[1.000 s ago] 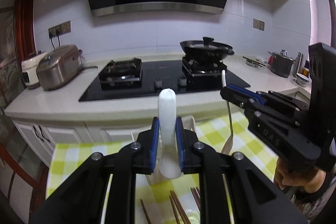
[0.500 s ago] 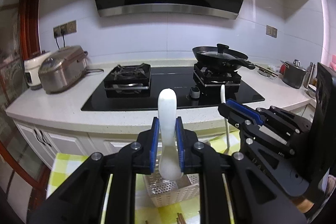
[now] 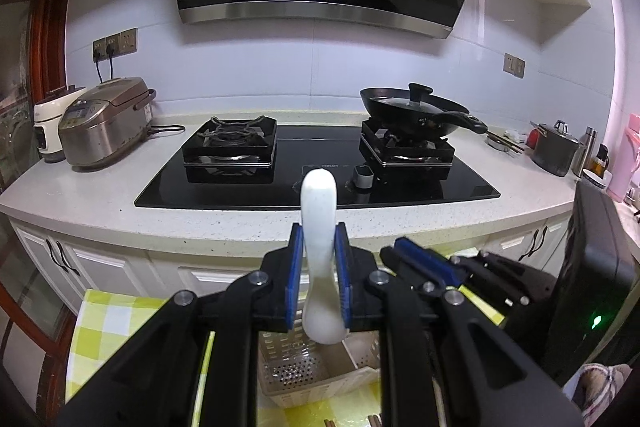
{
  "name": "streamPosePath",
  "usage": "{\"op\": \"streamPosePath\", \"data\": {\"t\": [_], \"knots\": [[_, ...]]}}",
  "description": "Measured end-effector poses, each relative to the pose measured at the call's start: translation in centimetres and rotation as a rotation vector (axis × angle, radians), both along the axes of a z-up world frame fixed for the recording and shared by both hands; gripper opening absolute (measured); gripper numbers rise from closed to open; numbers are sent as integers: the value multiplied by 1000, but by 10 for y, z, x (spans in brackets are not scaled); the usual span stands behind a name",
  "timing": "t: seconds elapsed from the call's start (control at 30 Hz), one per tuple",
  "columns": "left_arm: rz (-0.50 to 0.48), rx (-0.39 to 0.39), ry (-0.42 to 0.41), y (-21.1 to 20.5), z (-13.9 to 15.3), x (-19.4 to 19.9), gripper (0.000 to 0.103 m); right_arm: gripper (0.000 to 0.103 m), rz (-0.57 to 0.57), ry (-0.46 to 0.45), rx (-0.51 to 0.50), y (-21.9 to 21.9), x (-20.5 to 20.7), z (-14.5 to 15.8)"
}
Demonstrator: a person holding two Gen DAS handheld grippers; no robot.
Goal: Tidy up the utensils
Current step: 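Carry both white spoons over the caddy and lower them inside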
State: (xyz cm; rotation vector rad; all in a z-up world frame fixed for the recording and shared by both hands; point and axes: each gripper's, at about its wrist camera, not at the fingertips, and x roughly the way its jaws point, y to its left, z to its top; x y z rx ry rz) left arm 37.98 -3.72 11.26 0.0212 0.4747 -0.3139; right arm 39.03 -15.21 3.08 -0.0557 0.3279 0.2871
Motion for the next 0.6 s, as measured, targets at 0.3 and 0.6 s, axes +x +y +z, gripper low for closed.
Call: {"op": "streamPosePath", "data": {"t": [0.3, 0.6], "knots": [[15, 20, 14, 4, -11, 1, 16, 13, 0, 14, 34, -7, -3, 6], [18, 28, 88, 8, -47, 8, 16, 16, -15, 46, 26, -13, -3, -6]]}}
